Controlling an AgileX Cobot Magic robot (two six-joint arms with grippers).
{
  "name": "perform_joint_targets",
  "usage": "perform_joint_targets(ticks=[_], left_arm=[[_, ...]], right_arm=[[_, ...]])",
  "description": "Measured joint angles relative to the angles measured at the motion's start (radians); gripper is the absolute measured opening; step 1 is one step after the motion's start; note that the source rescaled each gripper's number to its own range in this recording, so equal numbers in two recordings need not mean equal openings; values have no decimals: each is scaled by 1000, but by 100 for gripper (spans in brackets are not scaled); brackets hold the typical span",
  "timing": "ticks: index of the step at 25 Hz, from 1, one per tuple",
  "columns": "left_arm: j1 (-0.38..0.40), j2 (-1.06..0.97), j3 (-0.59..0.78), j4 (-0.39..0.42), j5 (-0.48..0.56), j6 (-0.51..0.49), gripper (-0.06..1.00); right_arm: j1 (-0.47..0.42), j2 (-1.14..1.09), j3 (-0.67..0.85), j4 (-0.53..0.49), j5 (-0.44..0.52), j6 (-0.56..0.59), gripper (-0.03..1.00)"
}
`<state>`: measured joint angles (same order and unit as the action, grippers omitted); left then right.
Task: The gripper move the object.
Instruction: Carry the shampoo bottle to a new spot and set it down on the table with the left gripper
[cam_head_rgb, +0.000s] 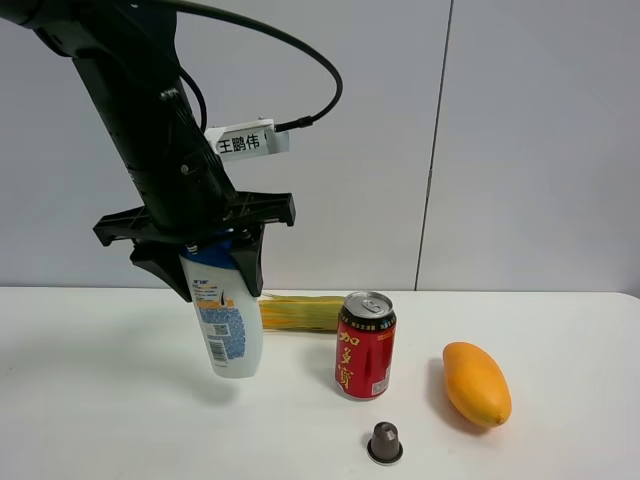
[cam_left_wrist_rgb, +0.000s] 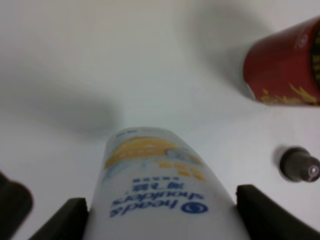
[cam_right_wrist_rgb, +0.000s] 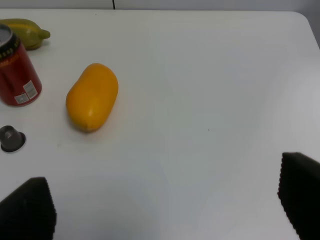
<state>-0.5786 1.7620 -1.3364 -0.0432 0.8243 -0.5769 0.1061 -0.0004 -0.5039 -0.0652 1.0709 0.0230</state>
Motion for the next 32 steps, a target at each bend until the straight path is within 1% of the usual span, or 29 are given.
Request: perform_joint_targets(ticks=[4,9,11,14,16,22,28,32], left_arm=[[42,13,0,-1,-16,-28,0],[92,28,0,-1,-64,-35,0],[112,40,0,-1,-69,-26,0],[132,64,0,0,-72,14,0],[138,74,0,1,-84,34,0],[159,80,0,-13,-94,48,0],[159,93,0,-32,-88,64,0],[159,128,0,-43,-88,96,0]], right_arm=[[0,0,0,0,0,0,100],[0,0,0,0,0,0,100],[0,0,0,0,0,0,100],[0,0,0,0,0,0,100],[0,0,0,0,0,0,100],[0,0,0,0,0,0,100],[0,0,0,0,0,0,100],[0,0,0,0,0,0,100]])
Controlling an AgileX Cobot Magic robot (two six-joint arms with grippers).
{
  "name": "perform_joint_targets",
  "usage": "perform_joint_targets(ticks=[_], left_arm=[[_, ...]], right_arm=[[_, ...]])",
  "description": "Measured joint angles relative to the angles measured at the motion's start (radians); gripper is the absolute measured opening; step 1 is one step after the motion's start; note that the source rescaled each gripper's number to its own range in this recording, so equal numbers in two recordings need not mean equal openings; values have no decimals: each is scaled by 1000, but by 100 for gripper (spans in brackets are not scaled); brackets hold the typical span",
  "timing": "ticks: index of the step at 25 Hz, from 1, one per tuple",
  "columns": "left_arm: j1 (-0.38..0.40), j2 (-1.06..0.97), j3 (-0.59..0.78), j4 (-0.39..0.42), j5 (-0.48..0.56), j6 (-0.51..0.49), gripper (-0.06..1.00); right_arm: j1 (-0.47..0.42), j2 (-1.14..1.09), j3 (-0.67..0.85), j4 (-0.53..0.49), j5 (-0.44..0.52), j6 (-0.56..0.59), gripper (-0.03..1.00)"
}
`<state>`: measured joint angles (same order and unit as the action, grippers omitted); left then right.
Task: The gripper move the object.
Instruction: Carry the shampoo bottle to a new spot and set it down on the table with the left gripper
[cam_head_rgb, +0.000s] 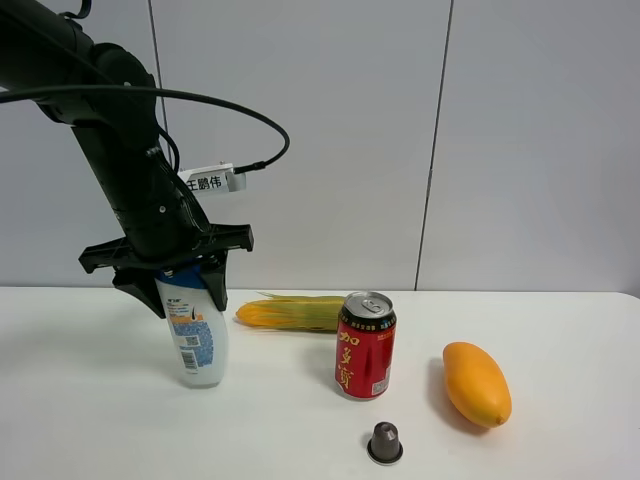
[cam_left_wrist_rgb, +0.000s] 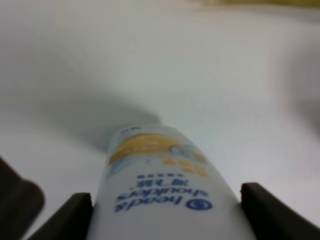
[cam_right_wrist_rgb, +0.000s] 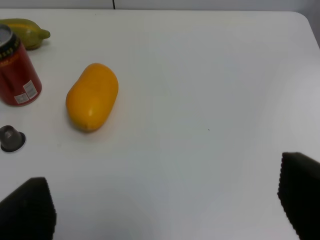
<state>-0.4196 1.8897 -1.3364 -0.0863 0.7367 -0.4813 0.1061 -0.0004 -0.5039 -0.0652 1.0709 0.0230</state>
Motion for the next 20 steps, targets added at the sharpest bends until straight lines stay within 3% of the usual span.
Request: perform_joint_targets(ticks=[20], left_arm=[[0,22,0,-9,0,15,0]], right_arm=[[0,0,0,0,0,0,100]])
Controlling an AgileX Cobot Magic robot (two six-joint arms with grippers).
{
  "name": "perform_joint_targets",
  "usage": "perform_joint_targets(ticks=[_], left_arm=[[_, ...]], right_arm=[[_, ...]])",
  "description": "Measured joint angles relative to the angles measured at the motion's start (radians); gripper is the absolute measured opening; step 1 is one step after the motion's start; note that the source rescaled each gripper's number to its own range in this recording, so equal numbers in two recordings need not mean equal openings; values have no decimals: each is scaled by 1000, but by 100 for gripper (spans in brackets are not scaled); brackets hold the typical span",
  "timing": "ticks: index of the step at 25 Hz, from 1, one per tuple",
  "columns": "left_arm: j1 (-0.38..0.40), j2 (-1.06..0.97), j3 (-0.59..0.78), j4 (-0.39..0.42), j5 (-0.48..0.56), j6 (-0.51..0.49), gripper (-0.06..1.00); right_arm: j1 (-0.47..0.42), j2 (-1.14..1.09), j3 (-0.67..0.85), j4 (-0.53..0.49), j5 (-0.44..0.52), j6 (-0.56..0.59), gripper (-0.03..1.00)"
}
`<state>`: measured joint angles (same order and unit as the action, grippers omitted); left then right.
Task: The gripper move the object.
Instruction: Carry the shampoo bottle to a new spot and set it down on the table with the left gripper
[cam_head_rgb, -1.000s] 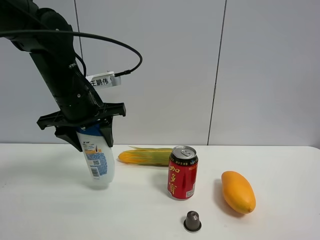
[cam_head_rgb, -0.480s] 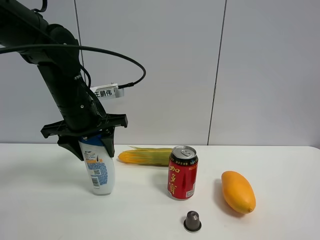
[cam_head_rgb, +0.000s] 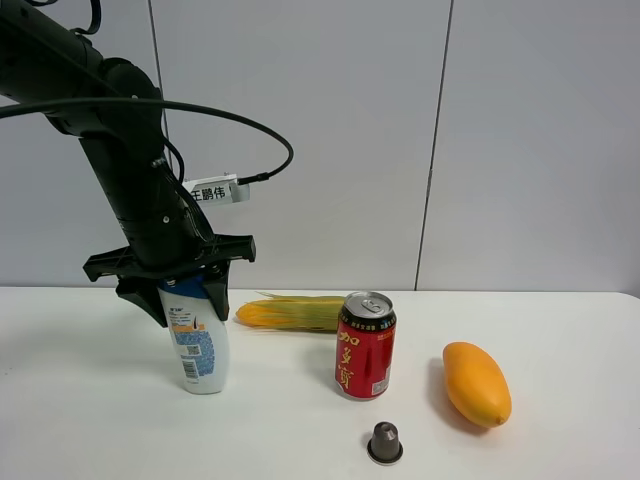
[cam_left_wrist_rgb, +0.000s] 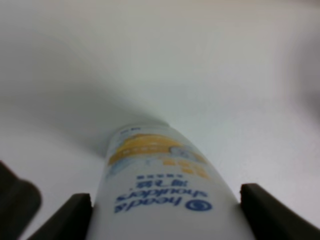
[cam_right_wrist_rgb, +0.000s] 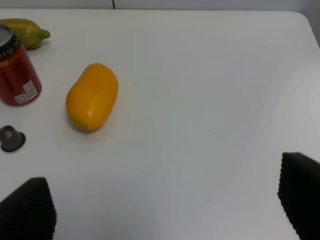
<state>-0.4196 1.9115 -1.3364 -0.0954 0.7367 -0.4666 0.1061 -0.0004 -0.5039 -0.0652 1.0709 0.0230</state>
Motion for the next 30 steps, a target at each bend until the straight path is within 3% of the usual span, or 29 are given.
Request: perform_joint_targets(ticks=[30], left_arm=[[0,9,-2,5,-15,1,0]], right_arm=[[0,0,0,0,0,0,100]])
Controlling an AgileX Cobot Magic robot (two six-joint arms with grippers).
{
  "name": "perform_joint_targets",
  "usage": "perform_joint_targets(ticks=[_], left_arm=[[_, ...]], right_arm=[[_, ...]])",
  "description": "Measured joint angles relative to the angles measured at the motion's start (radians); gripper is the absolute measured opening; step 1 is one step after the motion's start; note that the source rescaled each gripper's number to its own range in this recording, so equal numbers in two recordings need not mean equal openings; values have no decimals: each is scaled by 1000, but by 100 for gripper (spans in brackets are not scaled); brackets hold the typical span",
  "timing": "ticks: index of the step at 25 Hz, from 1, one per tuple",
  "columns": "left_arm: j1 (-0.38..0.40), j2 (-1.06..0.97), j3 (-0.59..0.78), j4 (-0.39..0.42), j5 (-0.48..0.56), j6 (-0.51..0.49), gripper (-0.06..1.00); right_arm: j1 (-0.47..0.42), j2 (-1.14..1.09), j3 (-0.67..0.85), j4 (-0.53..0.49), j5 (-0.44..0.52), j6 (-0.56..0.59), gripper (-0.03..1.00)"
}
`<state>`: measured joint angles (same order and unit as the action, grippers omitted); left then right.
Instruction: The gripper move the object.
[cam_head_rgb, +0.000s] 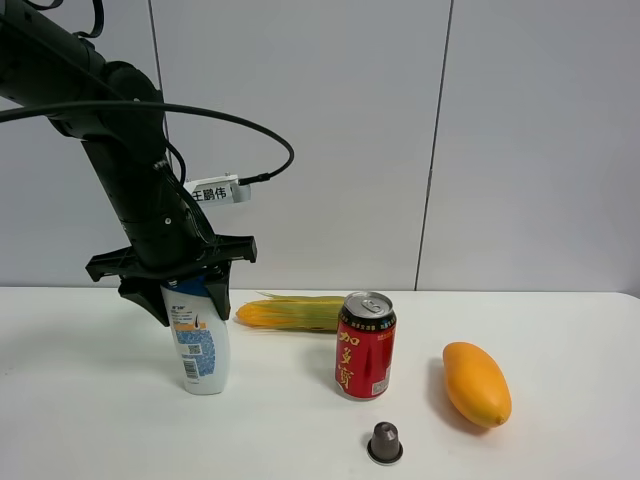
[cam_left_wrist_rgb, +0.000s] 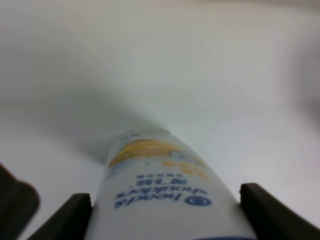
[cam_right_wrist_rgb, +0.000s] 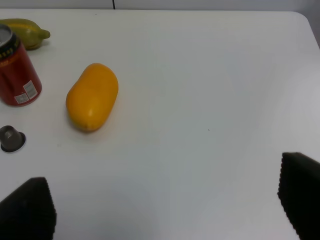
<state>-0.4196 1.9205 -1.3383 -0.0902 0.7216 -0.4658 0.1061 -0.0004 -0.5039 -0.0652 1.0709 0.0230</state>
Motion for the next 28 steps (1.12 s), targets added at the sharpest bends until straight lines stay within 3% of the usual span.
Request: perform_joint_targets(ticks=[12,13,17,18,20,28], left_arm=[[0,0,0,-12,-1,-1,1],[0,0,0,-16,-2,-1,8],[0,0,0,-23,-2,-13,66],[0,0,0,-24,-2,-22,73],[0,0,0,-25,-2,-38,81],[0,0,-1,-26,-2,-63,85]], right_arm=[[0,0,0,0,0,0,100],[0,0,0,0,0,0,100],[0,0,0,0,0,0,100],[0,0,0,0,0,0,100],[0,0,0,0,0,0,100],[0,0,0,0,0,0,100]])
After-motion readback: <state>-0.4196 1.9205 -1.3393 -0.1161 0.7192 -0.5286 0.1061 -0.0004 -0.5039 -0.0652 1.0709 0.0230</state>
